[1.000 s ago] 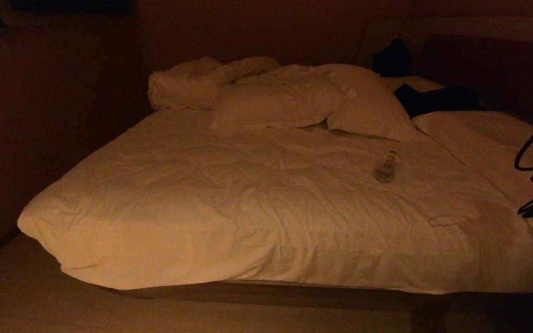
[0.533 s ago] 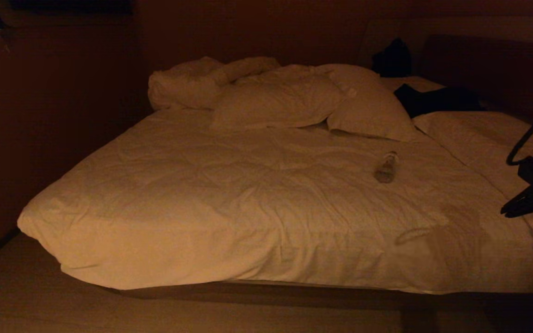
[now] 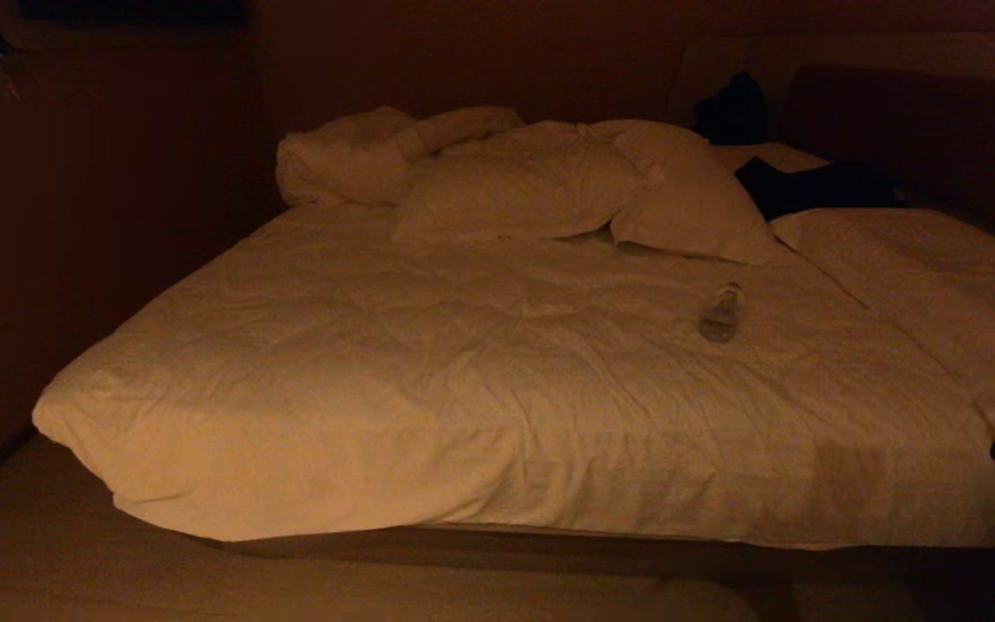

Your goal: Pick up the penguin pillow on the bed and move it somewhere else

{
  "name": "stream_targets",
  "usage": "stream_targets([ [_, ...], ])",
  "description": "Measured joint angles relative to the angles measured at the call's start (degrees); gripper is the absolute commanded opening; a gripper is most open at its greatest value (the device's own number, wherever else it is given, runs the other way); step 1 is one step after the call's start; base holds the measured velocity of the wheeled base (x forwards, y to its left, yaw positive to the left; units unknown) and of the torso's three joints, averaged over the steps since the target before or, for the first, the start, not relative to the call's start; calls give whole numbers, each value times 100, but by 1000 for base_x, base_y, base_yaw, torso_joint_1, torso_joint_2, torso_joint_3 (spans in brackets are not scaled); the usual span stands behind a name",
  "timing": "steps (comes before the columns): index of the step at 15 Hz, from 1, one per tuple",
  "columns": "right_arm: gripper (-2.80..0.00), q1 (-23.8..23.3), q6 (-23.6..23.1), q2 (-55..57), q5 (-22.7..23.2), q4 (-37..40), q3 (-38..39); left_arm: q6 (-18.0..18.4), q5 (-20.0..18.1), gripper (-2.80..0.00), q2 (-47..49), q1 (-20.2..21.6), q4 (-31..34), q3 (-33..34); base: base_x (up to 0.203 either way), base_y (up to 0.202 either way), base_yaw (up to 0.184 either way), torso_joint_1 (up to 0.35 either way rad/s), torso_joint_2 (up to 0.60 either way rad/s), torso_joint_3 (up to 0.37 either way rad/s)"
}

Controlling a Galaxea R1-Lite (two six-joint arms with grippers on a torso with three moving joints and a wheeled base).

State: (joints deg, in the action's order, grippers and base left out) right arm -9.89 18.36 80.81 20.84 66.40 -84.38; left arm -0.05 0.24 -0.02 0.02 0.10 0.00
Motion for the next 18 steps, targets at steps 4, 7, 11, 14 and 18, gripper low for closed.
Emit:
stream_targets([
  [4, -280, 5, -766, -934, 404, -6, 641, 2, -1, -280, 0, 0, -1, 0, 0, 0, 0, 0, 0, 0],
  [7, -280, -2, -1107, -1646, 467, -158, 1235, 0, 0, -280, 0, 2, 0, 0, 0, 0, 0, 0, 0, 0],
  [11, -280, -63, -1078, -2813, 159, -701, 2395, 0, 0, -280, 0, 2, 0, 0, 0, 0, 0, 0, 0, 0],
  [14, -280, -77, -781, -3615, -297, -1360, 3099, 0, -2, -280, 0, 0, 0, 0, 0, 0, 0, 0, 0, 0],
  [18, -280, -74, -135, -4657, -832, -2614, 3438, 0, 0, -280, 0, 0, 0, 0, 0, 0, 0, 0, 0, 0],
])
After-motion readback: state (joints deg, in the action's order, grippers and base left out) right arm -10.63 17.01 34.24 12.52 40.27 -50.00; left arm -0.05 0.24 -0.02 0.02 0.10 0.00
